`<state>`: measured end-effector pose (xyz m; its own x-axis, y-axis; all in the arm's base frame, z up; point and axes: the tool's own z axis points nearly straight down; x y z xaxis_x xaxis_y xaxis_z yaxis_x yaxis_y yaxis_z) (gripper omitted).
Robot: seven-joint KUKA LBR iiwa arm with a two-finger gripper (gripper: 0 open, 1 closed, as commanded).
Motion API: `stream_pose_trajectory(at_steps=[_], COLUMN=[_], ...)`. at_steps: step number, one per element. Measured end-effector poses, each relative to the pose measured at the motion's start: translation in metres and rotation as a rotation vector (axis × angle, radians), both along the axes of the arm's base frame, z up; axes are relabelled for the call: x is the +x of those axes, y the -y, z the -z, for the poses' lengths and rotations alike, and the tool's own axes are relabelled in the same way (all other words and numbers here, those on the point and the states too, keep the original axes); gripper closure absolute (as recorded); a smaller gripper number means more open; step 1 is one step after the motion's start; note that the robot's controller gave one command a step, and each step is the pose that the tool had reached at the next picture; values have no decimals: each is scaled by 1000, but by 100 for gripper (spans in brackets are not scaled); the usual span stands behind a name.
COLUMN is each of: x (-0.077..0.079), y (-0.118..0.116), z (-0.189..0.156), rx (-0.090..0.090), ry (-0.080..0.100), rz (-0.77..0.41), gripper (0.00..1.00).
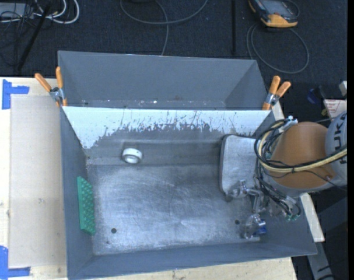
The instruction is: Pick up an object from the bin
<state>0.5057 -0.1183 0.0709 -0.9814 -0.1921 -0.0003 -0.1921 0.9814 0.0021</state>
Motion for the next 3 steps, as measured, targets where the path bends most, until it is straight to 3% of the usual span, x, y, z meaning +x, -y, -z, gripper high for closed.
stream_pose_trajectory(at_steps=[1,2,3], x=[-33,-2,-8], y=[37,32,24], z=[-29,-35,-24], rx=[-3,13,20], ry=[1,-4,12], rz=[-201,-668,-875], gripper=[0,0,0])
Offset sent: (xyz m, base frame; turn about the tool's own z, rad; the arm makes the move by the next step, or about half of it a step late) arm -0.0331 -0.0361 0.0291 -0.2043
